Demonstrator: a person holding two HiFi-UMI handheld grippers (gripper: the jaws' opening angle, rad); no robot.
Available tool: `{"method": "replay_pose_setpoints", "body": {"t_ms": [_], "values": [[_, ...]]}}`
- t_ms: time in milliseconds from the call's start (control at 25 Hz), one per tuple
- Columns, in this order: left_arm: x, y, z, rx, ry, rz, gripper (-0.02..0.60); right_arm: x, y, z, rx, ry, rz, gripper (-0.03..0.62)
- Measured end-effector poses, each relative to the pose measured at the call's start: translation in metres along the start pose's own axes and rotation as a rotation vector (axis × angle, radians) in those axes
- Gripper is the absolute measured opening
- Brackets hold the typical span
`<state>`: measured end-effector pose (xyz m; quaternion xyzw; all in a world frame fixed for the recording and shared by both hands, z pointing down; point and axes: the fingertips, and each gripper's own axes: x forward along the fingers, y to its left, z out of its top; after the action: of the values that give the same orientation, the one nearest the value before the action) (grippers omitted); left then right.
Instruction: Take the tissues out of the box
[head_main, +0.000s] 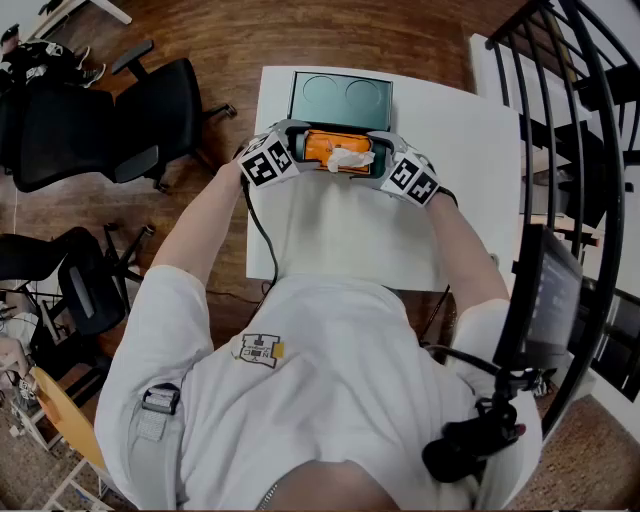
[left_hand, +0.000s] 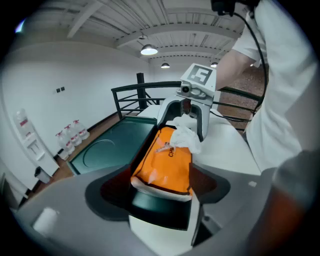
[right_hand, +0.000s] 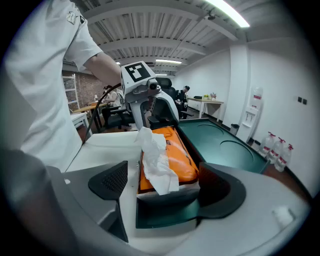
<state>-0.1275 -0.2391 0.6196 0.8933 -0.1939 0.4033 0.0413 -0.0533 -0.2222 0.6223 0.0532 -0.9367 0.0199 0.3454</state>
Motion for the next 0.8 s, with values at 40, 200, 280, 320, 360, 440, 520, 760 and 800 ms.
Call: {"method": "replay_pose_setpoints", "body": {"t_ms": [40,200,280,320,360,440,520,760,800], "values": [[0.003,-0.002,-0.002,-0.006,0.01,-0.041,0.396,0.002,-0.002,-0.002,0.012,0.0,0.015,0.434],[0.008,-0.005,-0.007,-0.032,0.035,-0.153,0.46,0.005,-0.017,-0.004,0.051,-0.004,0.045,0.379],[0.01,0.003,-0.009,-0.048,0.044,-0.147,0.459,0.005,-0.024,-0.004,0.055,0.004,0.05,0.353],[0.012,0.006,-0.01,-0.052,0.052,-0.139,0.45,0.005,-0.026,-0.005,0.052,0.008,0.055,0.353],[0.015,0.008,-0.011,-0.056,0.061,-0.133,0.432,0.006,-0.026,-0.005,0.05,0.01,0.062,0.353],[0.019,0.008,-0.013,-0.068,0.072,-0.141,0.402,0.007,-0.027,-0.006,0.048,0.015,0.073,0.346],[0.023,0.006,-0.016,-0.086,0.081,-0.161,0.396,0.007,-0.029,-0.007,0.047,0.02,0.076,0.333],[0.019,0.011,-0.007,-0.105,0.076,-0.152,0.36,0.006,-0.033,-0.002,0.029,0.019,0.053,0.267],[0.018,0.01,-0.007,-0.109,0.076,-0.152,0.355,0.007,-0.031,-0.003,0.027,0.021,0.049,0.262]]}}
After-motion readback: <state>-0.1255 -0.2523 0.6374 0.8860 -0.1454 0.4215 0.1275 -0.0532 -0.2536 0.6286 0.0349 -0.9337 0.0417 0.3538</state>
